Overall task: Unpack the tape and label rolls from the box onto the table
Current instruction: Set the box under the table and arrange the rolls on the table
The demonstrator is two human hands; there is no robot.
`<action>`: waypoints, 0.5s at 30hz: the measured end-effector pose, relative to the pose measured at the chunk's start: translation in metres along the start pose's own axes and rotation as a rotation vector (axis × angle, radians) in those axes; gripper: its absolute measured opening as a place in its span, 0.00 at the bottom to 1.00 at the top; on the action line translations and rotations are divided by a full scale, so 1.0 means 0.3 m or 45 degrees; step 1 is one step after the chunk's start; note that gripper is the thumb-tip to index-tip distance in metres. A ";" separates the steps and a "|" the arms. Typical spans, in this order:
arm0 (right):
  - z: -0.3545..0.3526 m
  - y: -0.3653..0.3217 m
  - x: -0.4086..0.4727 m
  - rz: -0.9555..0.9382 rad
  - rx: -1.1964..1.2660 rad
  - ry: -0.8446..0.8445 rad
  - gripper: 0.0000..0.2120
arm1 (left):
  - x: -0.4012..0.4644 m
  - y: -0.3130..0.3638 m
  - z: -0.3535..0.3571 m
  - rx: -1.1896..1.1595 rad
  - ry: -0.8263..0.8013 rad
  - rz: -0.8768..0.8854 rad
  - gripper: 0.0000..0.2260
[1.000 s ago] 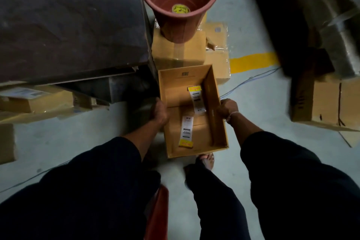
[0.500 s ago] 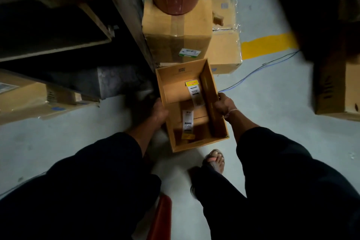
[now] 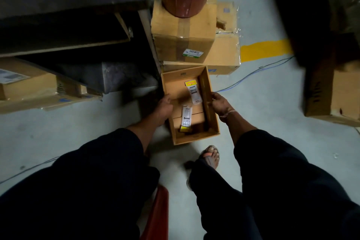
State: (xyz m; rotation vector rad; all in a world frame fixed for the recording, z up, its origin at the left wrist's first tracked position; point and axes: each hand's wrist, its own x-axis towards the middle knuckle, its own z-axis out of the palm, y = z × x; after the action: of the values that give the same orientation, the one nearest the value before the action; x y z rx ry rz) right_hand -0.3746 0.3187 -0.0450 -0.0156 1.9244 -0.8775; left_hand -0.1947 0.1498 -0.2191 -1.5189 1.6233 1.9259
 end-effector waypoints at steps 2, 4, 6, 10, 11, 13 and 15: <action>-0.001 -0.067 -0.084 -0.006 0.017 0.012 0.31 | -0.116 0.113 -0.003 0.004 -0.023 0.020 0.35; -0.010 -0.125 -0.153 -0.018 0.011 0.038 0.29 | -0.180 0.170 -0.019 0.033 -0.011 0.030 0.35; -0.024 -0.188 -0.237 -0.002 0.038 0.057 0.27 | -0.208 0.191 -0.038 0.029 -0.020 0.054 0.35; -0.062 -0.339 -0.457 -0.001 0.004 0.070 0.30 | -0.614 0.493 -0.102 0.152 -0.086 0.024 0.29; -0.071 -0.383 -0.522 -0.016 0.000 0.080 0.31 | -0.710 0.560 -0.120 0.190 -0.103 0.031 0.29; -0.084 -0.477 -0.654 -0.046 0.005 0.084 0.30 | -0.852 0.646 -0.164 0.274 -0.117 0.064 0.31; -0.092 -0.579 -0.797 -0.077 0.024 0.107 0.29 | -0.956 0.711 -0.204 0.297 -0.147 0.128 0.32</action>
State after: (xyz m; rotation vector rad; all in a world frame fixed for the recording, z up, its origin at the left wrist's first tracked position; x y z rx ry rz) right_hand -0.3322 0.2932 0.2478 -0.0260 2.0026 -0.9493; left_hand -0.1791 0.1437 0.1432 -1.2360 1.8297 1.7618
